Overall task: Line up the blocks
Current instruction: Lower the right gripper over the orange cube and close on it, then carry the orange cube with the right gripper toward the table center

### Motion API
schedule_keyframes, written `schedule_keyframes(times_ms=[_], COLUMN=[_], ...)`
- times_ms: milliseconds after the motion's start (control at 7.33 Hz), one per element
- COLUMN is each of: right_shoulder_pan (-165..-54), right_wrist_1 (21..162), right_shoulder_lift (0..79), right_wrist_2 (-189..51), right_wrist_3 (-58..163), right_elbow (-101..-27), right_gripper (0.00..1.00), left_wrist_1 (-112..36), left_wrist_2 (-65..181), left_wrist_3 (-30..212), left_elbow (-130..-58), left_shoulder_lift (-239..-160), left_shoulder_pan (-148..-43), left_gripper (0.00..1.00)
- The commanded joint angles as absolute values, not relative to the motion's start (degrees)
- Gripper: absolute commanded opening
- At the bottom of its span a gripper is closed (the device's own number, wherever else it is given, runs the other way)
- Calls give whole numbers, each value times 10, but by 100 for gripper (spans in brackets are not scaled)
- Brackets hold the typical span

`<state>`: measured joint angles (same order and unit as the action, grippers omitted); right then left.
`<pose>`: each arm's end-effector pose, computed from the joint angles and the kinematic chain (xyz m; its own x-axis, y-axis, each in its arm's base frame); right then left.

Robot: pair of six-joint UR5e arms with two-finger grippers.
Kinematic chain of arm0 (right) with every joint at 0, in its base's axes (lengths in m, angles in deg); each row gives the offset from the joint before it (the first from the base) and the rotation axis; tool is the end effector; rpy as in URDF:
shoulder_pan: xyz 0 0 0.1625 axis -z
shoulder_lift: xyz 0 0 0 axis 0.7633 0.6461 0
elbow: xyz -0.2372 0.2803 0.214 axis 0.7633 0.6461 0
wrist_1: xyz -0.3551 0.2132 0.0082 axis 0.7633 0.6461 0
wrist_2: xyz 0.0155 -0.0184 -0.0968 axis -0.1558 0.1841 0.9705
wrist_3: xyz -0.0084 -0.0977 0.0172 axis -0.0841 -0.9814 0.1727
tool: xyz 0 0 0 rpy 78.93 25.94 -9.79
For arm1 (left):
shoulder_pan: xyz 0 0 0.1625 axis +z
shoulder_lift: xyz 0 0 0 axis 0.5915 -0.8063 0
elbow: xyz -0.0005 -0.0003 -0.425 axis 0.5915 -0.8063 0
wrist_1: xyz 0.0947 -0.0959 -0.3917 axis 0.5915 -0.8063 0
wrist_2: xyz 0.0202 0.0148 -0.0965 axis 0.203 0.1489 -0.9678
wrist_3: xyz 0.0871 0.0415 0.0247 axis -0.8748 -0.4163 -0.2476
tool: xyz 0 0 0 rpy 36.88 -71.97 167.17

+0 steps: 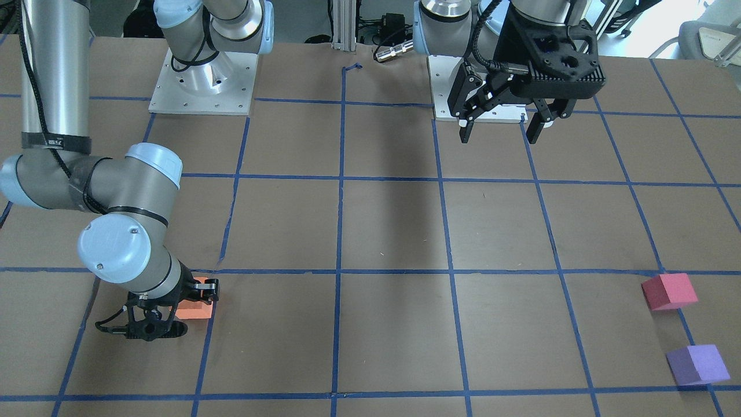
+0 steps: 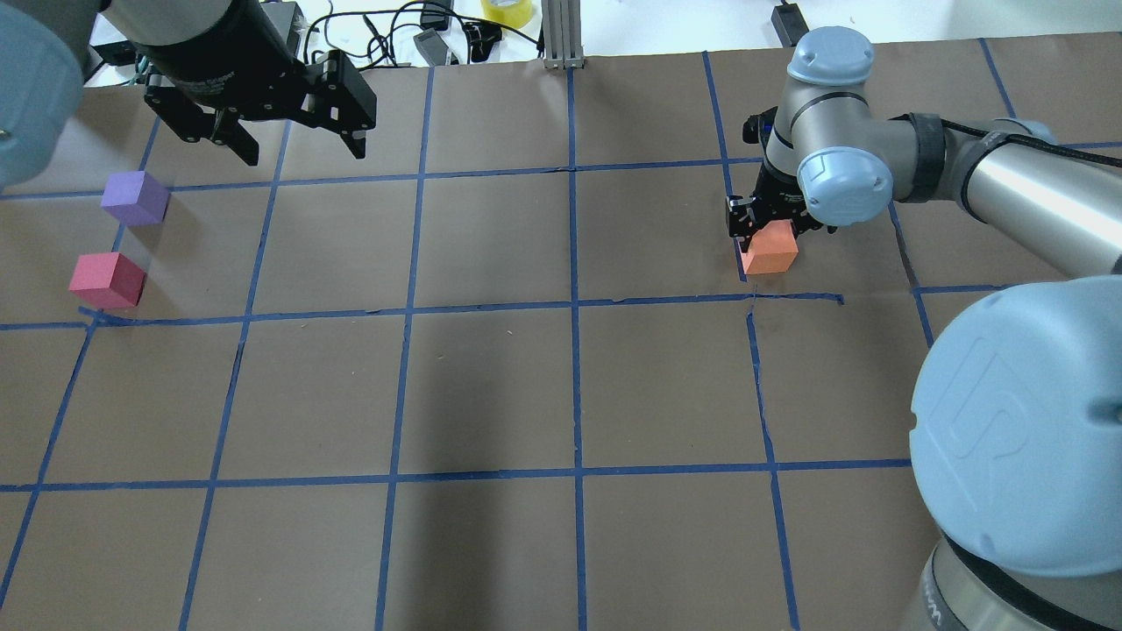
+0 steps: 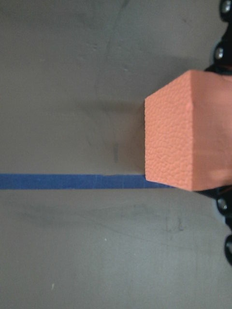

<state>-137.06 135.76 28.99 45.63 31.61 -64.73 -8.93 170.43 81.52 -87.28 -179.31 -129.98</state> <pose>0.1011 -0.6387 0.1991 -0.9992 -0.0347 0.0178 -0.0334 0.9970 0.0703 -0.1639 -0.4898 0.5477 -0.9996 -0.0286 -0.0011 -0.0281 0.9870 -0.1581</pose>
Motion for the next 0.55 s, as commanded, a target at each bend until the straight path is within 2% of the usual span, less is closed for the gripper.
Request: schedule_keyframes(times_ms=[0, 136, 409], right_shoulder_pan=[-1403, -1421, -1499], right_wrist_1=[1357, 1357, 1358], right_shoulder_lift=[310, 312, 295], right_wrist_2=[455, 451, 422], right_wrist_3=[351, 385, 530], right_elbow=[-638, -630, -561], right_gripper=[0, 0, 0], left_wrist_1=[-89, -88, -81], left_wrist_2=[1705, 1705, 1704], left_wrist_3=[815, 813, 812], left_elbow=[-873, -874, -875], left_shoulder_lift=[-1791, -1791, -1792], left_shoulder_pan=[-1300, -1299, -1299], left_gripper=[100, 100, 100])
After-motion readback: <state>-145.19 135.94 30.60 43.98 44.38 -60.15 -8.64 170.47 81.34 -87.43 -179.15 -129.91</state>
